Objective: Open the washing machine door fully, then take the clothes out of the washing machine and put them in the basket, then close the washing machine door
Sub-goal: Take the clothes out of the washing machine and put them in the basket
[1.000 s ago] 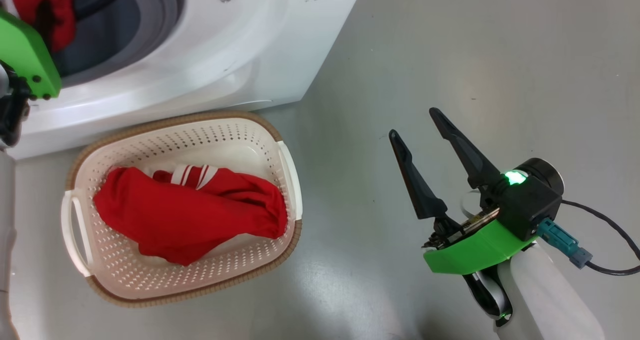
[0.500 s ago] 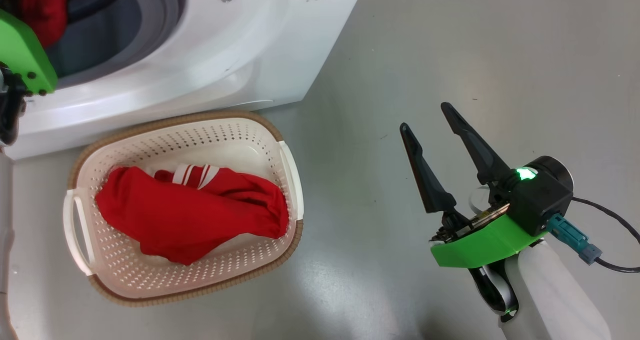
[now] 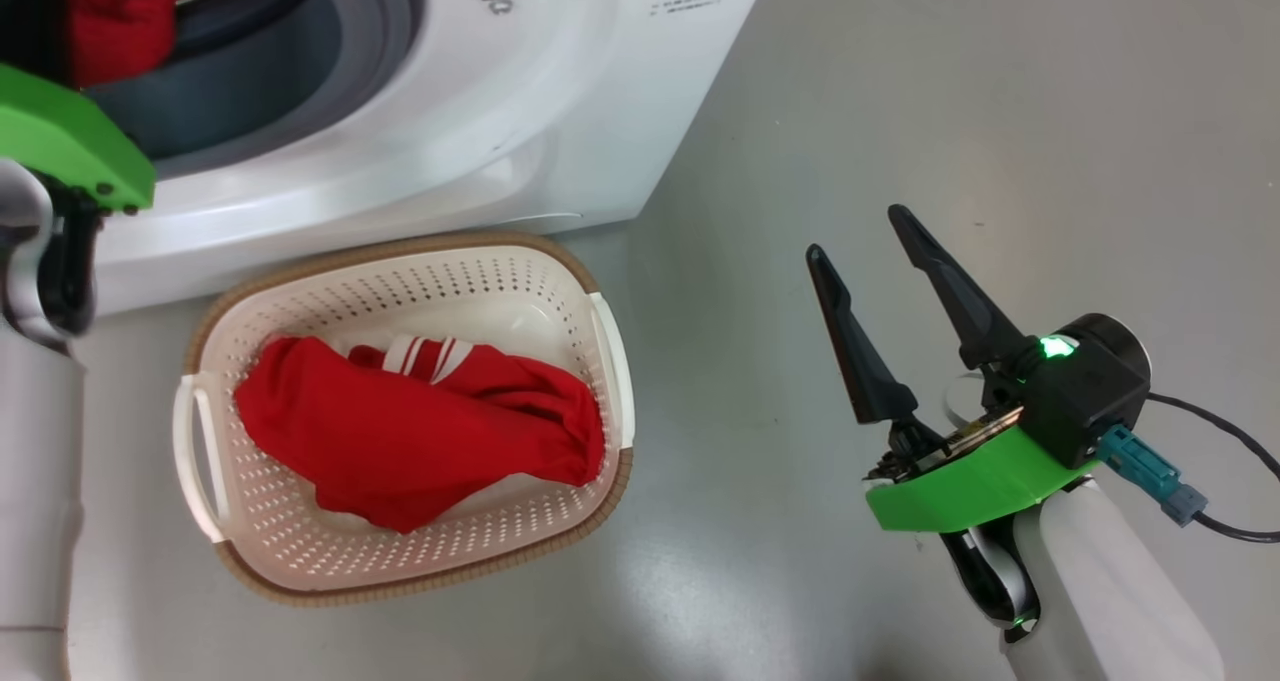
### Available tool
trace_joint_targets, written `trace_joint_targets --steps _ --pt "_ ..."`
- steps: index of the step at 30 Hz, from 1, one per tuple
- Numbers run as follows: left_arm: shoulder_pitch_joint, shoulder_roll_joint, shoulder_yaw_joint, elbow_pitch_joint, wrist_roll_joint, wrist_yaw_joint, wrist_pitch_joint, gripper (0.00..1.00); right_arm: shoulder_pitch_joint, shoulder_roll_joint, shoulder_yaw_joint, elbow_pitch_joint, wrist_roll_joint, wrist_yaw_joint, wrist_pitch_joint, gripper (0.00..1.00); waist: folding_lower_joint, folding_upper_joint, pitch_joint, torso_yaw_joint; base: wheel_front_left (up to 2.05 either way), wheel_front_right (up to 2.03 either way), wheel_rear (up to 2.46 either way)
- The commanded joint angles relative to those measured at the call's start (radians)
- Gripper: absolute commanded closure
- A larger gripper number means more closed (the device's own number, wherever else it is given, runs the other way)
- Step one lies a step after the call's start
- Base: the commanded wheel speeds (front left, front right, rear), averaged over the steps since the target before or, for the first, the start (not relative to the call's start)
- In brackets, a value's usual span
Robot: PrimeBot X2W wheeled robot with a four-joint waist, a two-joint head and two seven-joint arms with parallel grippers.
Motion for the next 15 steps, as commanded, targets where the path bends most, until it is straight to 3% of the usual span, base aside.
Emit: trace_joint_targets --steps 1,6,15 --pt "0.021 0.045 0.023 -0.033 0.002 -0.006 -0.021 1.0 -0.004 0.004 0.011 -0.02 0.009 0.006 -0.006 0.0 0.0 0.0 -0.01 0.009 0.0 0.0 0.0" --pt "0.079 0.025 0.014 -0.07 0.007 -0.017 -0.158 1.0 -0.001 -0.005 -0.004 -0.018 0.008 0.006 -0.006 0.0 0.0 0.0 -0.041 0.031 0.0 0.0 0.0" --pt "0.182 -0.015 0.019 -0.148 -0.015 -0.036 -0.228 1.0 0.02 -0.016 -0.022 -0.008 0.011 0.006 -0.006 0.0 0.0 0.0 -0.123 0.066 0.0 0.0 0.0"
